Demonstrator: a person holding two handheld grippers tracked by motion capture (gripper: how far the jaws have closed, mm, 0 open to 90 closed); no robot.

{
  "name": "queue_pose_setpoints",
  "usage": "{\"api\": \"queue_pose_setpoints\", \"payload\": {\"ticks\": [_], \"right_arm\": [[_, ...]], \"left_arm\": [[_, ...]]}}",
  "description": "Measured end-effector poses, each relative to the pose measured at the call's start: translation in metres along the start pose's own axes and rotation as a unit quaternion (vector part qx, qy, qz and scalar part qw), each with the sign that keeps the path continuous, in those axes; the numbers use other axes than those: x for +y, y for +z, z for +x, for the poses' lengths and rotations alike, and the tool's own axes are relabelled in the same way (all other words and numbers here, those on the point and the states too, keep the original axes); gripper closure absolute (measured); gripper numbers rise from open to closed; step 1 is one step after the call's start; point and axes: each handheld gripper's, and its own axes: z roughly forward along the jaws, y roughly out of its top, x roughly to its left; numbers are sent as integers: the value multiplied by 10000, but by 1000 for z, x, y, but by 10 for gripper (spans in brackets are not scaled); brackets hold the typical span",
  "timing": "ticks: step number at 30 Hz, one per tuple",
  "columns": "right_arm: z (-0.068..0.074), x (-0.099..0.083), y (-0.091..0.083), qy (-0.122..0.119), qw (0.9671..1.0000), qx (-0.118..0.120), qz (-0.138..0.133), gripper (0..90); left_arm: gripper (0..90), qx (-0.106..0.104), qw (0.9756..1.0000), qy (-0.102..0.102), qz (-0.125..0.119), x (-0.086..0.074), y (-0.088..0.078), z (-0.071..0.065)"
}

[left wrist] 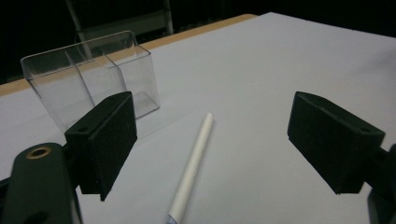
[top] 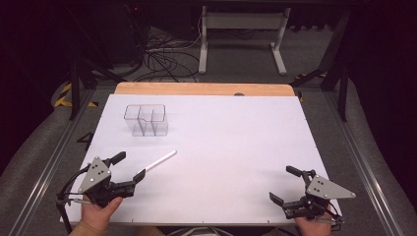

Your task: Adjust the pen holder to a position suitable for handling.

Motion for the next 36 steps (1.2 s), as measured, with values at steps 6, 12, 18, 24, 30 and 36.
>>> {"api": "queue_pose_setpoints", "payload": {"ticks": [6,12,18,24,30,36], "right_arm": [[0,-1,0,-6,10000,-7,4,9],[0,-3,-1,40,10000,19,-12,9],[1,-3,-1,43,10000,25,-10,9],[1,-3,0,22,10000,78,-12,9],[1,-3,-1,35,10000,20,-40,8],[1,-3,-1,31,10000,37,-35,8]], "left_arm": [[181,-123,9999,47,99,7,10,6],[189,-298,9995,-23,100,17,20,8],[199,-319,9994,9,143,28,28,10],[197,-298,9993,82,194,40,33,13],[192,-326,9993,56,171,51,38,18],[192,-380,9990,145,179,57,42,21]]}}
